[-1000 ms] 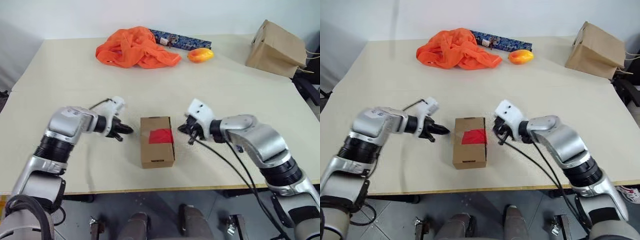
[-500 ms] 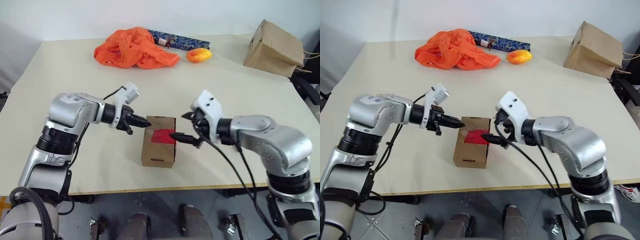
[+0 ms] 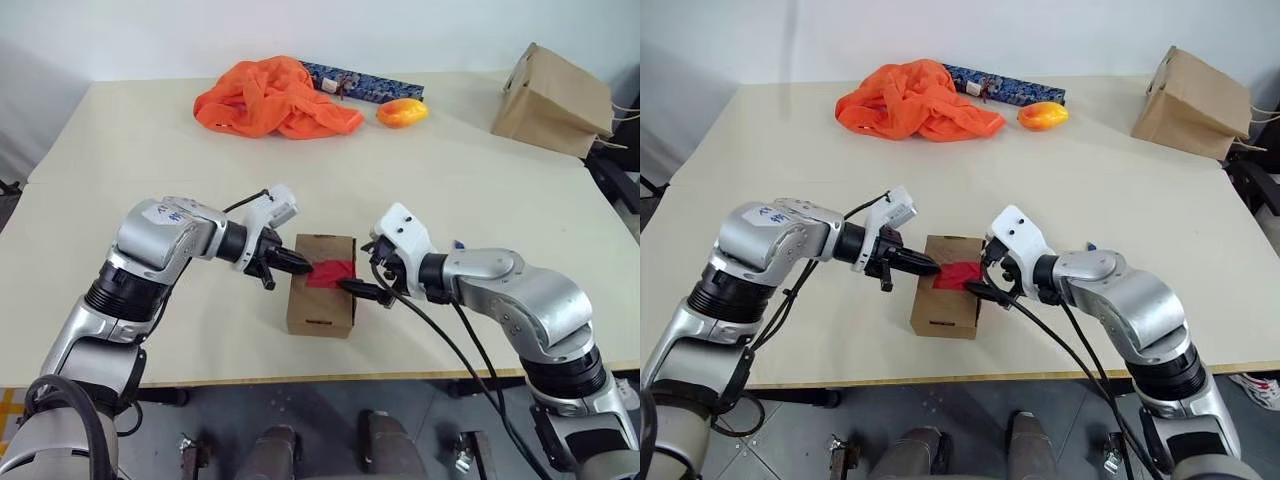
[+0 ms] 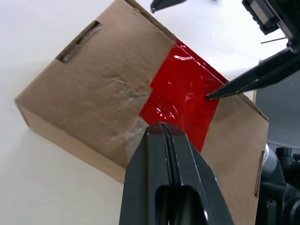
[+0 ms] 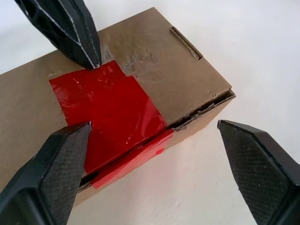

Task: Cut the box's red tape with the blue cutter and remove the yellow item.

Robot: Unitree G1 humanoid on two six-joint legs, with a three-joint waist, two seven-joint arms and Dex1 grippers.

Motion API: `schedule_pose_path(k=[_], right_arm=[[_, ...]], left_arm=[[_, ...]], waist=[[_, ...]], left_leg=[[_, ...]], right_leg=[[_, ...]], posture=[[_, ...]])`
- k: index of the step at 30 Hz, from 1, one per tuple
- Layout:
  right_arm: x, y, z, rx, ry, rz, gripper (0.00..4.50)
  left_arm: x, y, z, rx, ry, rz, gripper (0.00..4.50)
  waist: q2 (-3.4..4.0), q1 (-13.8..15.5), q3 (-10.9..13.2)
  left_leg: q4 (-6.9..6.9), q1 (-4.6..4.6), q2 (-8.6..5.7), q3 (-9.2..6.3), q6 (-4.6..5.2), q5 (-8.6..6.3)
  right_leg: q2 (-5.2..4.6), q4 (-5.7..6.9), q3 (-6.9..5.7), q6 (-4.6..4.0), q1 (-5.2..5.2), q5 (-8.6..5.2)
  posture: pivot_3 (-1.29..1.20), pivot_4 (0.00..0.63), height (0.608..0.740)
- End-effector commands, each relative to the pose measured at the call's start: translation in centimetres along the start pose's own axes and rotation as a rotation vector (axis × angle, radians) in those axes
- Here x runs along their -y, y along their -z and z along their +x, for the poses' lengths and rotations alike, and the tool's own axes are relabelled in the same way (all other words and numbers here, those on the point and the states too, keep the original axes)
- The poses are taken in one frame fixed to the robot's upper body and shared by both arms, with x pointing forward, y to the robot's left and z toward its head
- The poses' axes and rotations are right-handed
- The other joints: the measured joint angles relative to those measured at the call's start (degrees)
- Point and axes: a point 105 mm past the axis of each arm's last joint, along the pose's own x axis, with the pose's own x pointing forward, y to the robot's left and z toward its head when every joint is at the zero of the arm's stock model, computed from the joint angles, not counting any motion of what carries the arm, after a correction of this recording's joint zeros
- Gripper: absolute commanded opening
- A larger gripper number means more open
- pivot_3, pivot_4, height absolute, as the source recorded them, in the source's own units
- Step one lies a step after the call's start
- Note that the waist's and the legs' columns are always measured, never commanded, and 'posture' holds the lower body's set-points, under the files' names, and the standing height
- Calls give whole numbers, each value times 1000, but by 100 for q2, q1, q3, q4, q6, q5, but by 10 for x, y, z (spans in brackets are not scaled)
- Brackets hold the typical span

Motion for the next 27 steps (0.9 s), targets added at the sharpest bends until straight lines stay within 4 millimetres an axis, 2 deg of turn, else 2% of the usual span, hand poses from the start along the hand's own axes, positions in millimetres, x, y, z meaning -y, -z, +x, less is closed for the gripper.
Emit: schedule_pose_path(k=[1, 11, 19, 23, 27], right_arm=[[9, 5, -10, -19, 64, -5, 4464], [13, 34, -18, -121, 101, -17, 4464], [8, 39, -13, -139, 72, -41, 4464], [10, 52, -14, -184, 80, -37, 4464], [5, 63, -15, -170, 31, 94, 4464]], left_arm=[[2, 15, 11, -80, 25, 0, 0], [1, 21, 13, -109, 30, 8, 0], [1, 21, 14, -106, 26, 6, 0], [0, 20, 14, -100, 16, 1, 0], [-5, 23, 15, -94, -13, -3, 0]], waist=[[-3, 11, -2], [-11, 9, -33], [-12, 6, -33], [-12, 8, -33], [-12, 14, -33]], left_leg=[[0, 0, -1, -1, 0, 0], [0, 10, -2, -2, 3, -2], [1, 10, 0, 2, 3, -2], [1, 11, 0, 1, 3, -2], [1, 10, 0, 0, 3, -2]], right_leg=[[-1, 0, 0, 0, 1, 0], [0, -1, 1, 0, 12, 0], [2, -1, 6, 0, 13, 0], [2, -1, 6, 0, 12, 0], [2, -2, 5, 0, 13, 0]], posture=[[0, 150, 740], [0, 150, 740], [0, 150, 740], [0, 150, 740], [0, 150, 740]])
